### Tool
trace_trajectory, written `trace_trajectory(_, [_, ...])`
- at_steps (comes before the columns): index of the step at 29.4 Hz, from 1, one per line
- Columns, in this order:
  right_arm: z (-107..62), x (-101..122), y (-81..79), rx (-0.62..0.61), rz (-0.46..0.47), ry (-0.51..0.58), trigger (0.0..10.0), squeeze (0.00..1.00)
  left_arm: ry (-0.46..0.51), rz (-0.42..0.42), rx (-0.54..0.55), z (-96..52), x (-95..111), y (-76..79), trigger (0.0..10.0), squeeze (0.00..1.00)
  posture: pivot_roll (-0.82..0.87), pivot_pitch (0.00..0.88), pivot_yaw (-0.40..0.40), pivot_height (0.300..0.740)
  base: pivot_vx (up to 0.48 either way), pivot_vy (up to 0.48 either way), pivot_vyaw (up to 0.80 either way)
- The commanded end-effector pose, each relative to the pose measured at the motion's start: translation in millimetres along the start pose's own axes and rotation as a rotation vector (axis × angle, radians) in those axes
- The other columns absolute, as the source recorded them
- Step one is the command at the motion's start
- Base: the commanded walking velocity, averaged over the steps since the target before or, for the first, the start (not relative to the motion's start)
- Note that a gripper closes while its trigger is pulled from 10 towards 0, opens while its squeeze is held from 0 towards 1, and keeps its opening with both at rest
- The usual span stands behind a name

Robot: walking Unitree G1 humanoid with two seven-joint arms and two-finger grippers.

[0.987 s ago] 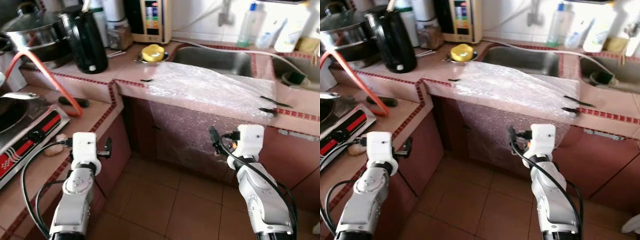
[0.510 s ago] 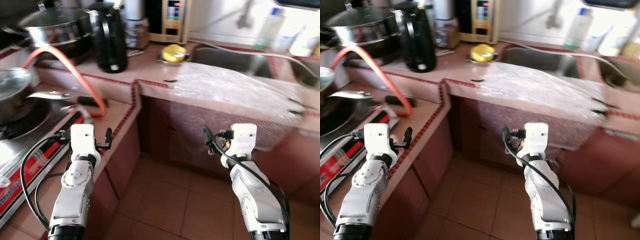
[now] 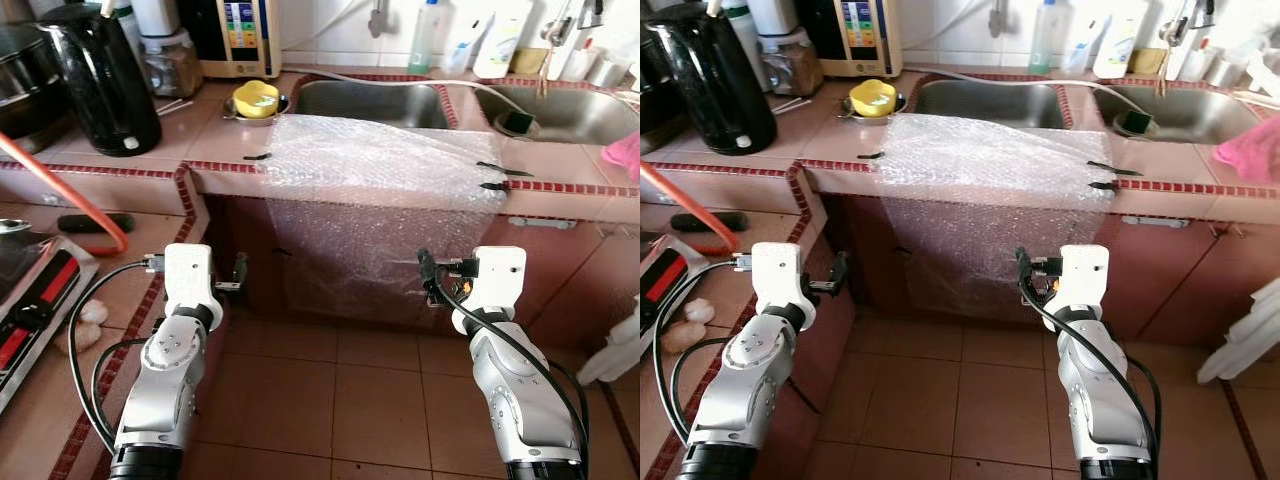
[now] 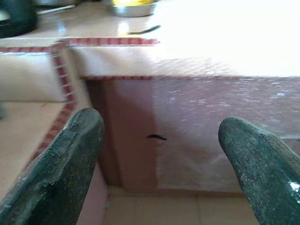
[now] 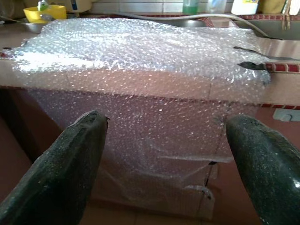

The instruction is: Kitchen organization

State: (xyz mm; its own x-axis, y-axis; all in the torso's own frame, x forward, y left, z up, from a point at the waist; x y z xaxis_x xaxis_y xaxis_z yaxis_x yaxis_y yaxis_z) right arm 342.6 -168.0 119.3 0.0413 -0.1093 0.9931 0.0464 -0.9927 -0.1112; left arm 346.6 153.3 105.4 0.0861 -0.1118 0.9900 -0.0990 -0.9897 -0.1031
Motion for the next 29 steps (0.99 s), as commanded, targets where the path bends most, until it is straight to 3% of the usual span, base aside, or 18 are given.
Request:
trace_trajectory(1, [3.2,3.5,-3.2,0.009,-0.004,0.014,10.0,0.00,0.035,0.005,-0.026,-0.9,8.6,4.7,10.0,0.00,0.07,0.000,0.029,0.740,0.244,0.000,-0.79])
trace_trajectory(7, [3.3,3.3,-4.8,0.016,-0.001,0.016,10.0,0.00,0.042,-0.002,-0.047,0.1,9.4,9.6,10.0,0.00,0.06,0.000,0.026,0.740,0.328,0.000,-0.79])
trace_trajectory(29, [2.6,2.3,-8.6,0.038,-0.027,0.022,10.0,0.00,0.023,0.014,-0.046,-0.9,2.6,13.2,10.0,0.00,0.06,0.000,0.023,0.740,0.353,0.000,0.00])
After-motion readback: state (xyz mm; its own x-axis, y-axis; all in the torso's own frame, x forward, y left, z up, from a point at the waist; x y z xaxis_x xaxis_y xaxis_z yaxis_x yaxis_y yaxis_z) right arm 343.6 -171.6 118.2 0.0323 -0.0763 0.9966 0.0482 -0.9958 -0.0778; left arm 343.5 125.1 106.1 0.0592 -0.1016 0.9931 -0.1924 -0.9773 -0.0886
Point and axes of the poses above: a point about 5 cm out from each wrist's last joint towards the gripper, its own z axis pointing out of the wrist towards the gripper, its own x axis along the axis of the wrist's last joint, y = z × x, the point moved 5 cm from there along z, pointing out of the wrist towards the gripper, and after that the axes turned 5 degrees about z, right-handed, at the moved point
